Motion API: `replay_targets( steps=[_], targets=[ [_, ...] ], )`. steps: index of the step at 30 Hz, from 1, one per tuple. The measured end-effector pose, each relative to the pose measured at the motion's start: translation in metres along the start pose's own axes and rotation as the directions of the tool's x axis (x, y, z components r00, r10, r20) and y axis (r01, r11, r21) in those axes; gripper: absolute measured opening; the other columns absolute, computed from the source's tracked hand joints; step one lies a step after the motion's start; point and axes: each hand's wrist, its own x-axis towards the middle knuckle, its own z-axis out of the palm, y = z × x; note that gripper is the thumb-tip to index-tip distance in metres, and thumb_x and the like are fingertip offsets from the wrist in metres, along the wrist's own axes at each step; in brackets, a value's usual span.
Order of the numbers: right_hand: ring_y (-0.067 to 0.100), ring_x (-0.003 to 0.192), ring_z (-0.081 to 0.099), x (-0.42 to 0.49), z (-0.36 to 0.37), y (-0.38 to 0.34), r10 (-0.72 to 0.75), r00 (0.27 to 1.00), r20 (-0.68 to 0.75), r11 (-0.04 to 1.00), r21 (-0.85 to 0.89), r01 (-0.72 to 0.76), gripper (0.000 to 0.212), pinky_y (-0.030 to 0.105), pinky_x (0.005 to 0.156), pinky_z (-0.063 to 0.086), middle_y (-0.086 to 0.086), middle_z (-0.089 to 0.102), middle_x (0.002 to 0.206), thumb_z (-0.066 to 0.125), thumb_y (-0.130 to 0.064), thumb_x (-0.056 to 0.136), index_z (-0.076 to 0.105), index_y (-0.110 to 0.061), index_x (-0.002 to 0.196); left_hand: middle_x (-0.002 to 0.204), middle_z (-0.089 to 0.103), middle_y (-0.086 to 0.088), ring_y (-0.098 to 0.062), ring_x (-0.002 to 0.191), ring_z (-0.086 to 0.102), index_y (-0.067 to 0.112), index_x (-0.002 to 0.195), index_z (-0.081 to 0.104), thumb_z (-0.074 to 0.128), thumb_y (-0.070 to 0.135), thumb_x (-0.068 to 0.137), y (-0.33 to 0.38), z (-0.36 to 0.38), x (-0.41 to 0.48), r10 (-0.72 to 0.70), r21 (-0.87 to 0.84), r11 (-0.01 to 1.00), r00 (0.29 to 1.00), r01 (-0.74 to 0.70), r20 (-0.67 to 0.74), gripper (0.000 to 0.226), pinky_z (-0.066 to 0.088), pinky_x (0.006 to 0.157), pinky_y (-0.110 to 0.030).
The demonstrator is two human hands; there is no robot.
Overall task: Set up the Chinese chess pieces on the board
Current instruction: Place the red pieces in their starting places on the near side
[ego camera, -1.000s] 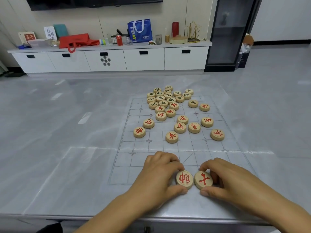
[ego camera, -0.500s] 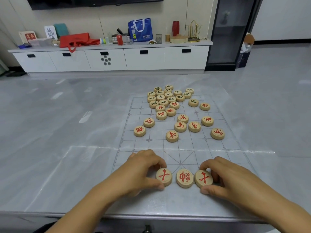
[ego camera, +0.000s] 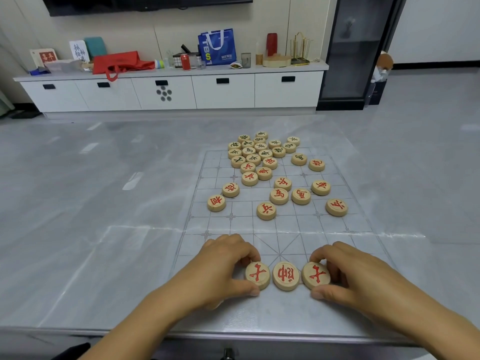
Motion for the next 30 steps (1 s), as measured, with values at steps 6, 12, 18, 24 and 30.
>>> replay_targets(
  steps=[6,12,18,24,30],
  targets=[
    [0.004,0.086,0.050,0.0011,0.0032,0.0030,-0.005,1.000,-0.013,1.000,-0.016,0.004,0.043,0.020,0.079,0.046,-0.020,0.047,0.099,0.054,-0.060,0.077,0.036,-0.048,0.113,0.105,0.044,0.019,-0.004,0.103,0.042,0.035,0.116,0.050,0.065,0.045,0.078,0.0006,-0.0008,0.0001,-0.004,0.000,1.000,1.000,0.004,0.013,0.042,0.038,0.094,-0.021],
    [0.005,0.086,0.051,0.0008,0.0029,0.0042,-0.010,1.000,-0.009,1.000,-0.004,0.010,0.037,0.022,0.079,0.047,-0.017,0.048,0.098,0.055,-0.060,0.076,0.032,-0.052,0.103,0.104,0.043,0.018,-0.005,0.104,0.041,0.035,0.116,0.050,0.065,0.044,0.078,0.0013,-0.0010,0.0000,-0.006,-0.005,1.000,1.000,0.007,0.011,0.042,0.036,0.095,-0.021],
    [0.007,0.090,0.052,0.0003,0.0015,0.0032,-0.017,1.000,-0.010,1.000,0.008,0.017,0.036,0.022,0.081,0.046,-0.016,0.050,0.100,0.057,-0.059,0.076,0.034,-0.051,0.102,0.106,0.042,0.019,-0.006,0.106,0.041,0.035,0.119,0.048,0.065,0.045,0.078,0.0014,-0.0019,-0.0002,-0.017,0.009,1.000,0.999,0.017,0.035,0.045,0.037,0.097,-0.023],
    [0.004,0.094,0.052,0.0010,-0.0015,0.0020,-0.016,1.000,0.022,1.000,0.017,0.016,0.037,0.021,0.084,0.046,-0.017,0.050,0.104,0.058,-0.059,0.075,0.032,-0.051,0.101,0.109,0.044,0.017,-0.005,0.106,0.041,0.036,0.121,0.047,0.067,0.048,0.075,0.0012,-0.0031,0.0005,-0.018,0.014,1.000,0.998,0.017,0.054,0.051,0.037,0.098,-0.023],
    [0.003,0.091,0.051,0.0022,-0.0029,0.0031,-0.016,0.999,0.033,0.999,0.040,0.015,0.036,0.022,0.082,0.046,-0.016,0.051,0.102,0.060,-0.058,0.074,0.035,-0.051,0.100,0.112,0.048,0.015,-0.002,0.104,0.041,0.035,0.120,0.047,0.069,0.048,0.073,-0.0003,-0.0034,0.0006,0.004,-0.006,1.000,0.999,-0.004,0.033,0.053,0.034,0.096,-0.020]
  ],
)
